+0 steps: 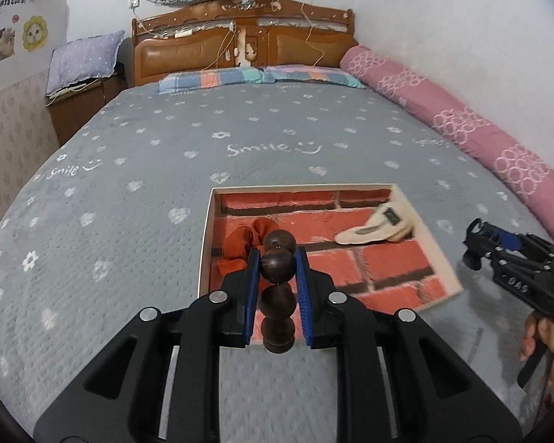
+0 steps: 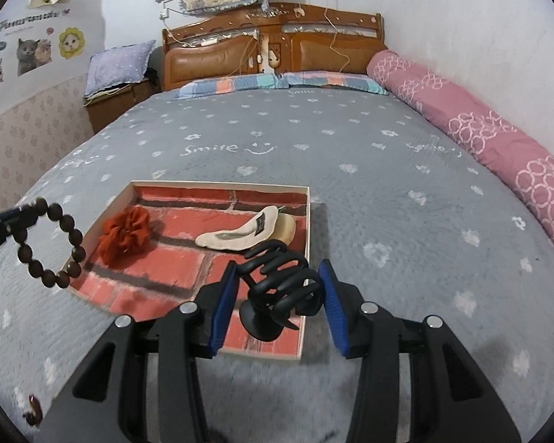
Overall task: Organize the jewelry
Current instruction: 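Lower the bracelet and black claw clip into the tray and release both, then move both tools back over the remaining jewelry on the blanket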
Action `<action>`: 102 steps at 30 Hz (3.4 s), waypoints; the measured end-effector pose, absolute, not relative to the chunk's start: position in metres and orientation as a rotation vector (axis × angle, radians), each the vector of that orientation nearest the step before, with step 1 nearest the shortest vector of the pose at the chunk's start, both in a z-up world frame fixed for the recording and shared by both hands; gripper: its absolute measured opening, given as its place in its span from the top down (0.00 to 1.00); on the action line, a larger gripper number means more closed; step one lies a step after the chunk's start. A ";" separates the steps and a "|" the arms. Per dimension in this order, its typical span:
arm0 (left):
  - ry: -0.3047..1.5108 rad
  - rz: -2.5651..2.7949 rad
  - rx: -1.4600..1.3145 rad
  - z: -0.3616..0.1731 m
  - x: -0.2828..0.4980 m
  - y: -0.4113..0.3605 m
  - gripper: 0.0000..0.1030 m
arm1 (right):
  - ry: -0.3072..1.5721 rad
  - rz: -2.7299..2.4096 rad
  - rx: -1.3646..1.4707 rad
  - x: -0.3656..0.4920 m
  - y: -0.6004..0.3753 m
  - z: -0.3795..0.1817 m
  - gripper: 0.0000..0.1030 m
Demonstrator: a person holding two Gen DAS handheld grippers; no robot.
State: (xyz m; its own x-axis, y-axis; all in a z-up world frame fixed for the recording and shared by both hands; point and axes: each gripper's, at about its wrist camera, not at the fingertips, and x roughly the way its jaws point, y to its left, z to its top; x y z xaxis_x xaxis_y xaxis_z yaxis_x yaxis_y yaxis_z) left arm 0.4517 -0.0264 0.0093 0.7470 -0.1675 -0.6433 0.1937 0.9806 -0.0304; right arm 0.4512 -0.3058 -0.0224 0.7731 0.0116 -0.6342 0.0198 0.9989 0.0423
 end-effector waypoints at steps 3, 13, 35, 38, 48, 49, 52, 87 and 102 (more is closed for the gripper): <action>0.710 -0.172 0.062 -0.010 0.473 -0.031 0.83 | 0.703 -0.006 0.077 0.473 -0.307 -0.034 0.57; 0.753 -0.101 0.105 -0.058 0.515 -0.026 0.83 | 0.764 -0.023 0.020 0.519 -0.289 -0.070 0.57; 0.859 -0.061 0.151 -0.096 0.531 -0.016 0.82 | 0.823 -0.030 -0.029 0.536 -0.286 -0.098 0.54; 0.852 -0.067 0.147 -0.093 0.527 -0.015 0.74 | 0.814 -0.010 -0.003 0.534 -0.287 -0.094 0.39; 0.745 -0.095 0.125 -0.046 0.478 -0.004 0.26 | 0.726 0.026 0.019 0.494 -0.296 -0.051 0.28; 0.731 -0.099 0.124 -0.039 0.469 -0.002 0.23 | 0.713 0.027 0.023 0.487 -0.298 -0.044 0.26; 0.693 -0.110 0.129 -0.019 0.443 0.005 0.17 | 0.683 0.030 0.036 0.464 -0.303 -0.025 0.26; 0.757 -0.053 0.022 -0.061 0.207 0.076 0.05 | 0.725 0.043 -0.020 0.194 -0.276 -0.058 0.15; 0.816 -0.080 0.009 -0.093 0.204 0.067 0.05 | 0.784 0.066 -0.041 0.188 -0.258 -0.086 0.15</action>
State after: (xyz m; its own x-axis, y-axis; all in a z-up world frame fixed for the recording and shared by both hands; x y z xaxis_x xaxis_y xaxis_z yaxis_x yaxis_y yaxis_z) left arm 0.2042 0.0669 -0.0925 0.6819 -0.0682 -0.7282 0.0753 0.9969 -0.0228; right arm 0.1878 -0.2578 -0.0862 0.7059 0.0443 -0.7069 -0.0747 0.9971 -0.0121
